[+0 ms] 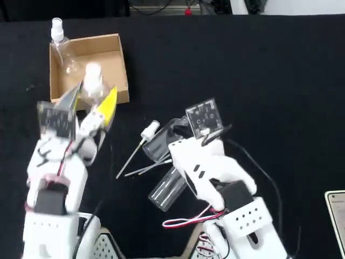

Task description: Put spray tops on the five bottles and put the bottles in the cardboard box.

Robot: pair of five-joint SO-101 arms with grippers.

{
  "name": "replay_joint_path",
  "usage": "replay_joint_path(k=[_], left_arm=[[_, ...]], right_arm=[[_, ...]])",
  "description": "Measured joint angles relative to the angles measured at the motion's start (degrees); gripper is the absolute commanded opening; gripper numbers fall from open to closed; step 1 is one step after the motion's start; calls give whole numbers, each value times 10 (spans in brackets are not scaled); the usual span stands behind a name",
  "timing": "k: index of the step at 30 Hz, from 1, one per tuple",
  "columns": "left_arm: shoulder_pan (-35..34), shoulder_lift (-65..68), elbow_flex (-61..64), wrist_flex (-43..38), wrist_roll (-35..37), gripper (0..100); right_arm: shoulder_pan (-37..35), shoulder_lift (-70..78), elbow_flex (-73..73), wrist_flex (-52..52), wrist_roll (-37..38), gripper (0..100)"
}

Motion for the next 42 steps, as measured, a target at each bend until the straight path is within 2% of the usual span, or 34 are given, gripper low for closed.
replay_joint_path(k=[5,10,20,29,42], left_arm=[[1,199,-68,-134,0,191],[1,381,-128,-220,0,191],[-7,606,-206,-375,0,195],[-32,724,-266,-390,0,195],[-34,785,-273,-398,0,192]], right_arm=[[0,-54,47,-11,-2,25],[0,-93,73,-11,-2,25],[0,-107,86,-11,-2,26],[0,-107,90,-11,-2,28],[0,-107,90,-11,-2,28]])
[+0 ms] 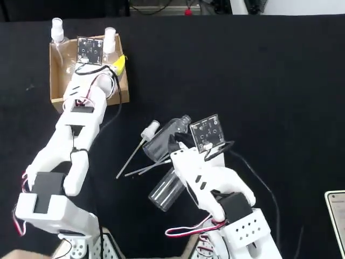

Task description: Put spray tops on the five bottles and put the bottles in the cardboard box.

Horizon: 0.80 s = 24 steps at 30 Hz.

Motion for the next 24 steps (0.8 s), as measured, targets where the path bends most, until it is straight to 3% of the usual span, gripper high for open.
replay_joint_path(k=[11,24], left_arm=[[0,122,-37,-223,0,195],[-13,262,-193,-238,63,196]], right_arm=[[0,0,0,0,0,28],[0,0,0,0,0,28]])
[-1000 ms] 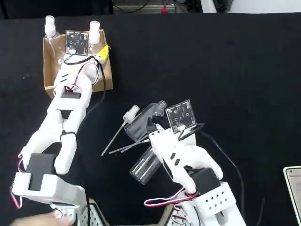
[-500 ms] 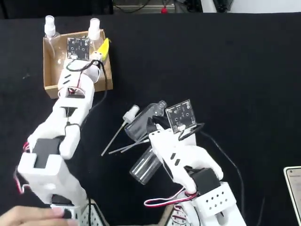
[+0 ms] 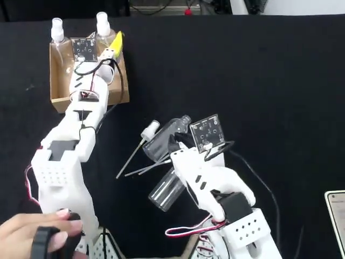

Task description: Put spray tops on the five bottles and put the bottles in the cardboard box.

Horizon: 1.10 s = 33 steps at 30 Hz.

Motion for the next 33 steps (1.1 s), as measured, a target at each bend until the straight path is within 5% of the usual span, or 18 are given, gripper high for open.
replay_joint_path(k=[22,33], left_arm=[[-10,120,-120,2,3,196],[-10,166,-229,96,3,196]], right_arm=[[0,0,0,0,0,28],[0,0,0,0,0,28]])
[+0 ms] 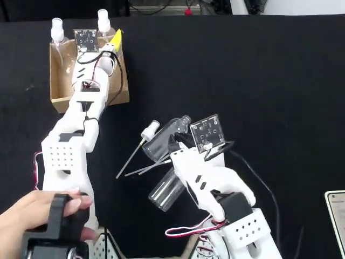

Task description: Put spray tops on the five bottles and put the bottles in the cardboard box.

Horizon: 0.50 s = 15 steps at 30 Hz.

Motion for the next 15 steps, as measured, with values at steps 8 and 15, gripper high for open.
replay_joint_path(k=[8,15], left_arm=[[0,41,-32,0,0,196],[0,50,-44,0,-1,197]], right_arm=[[0,0,0,0,0,27],[0,0,0,0,0,27]])
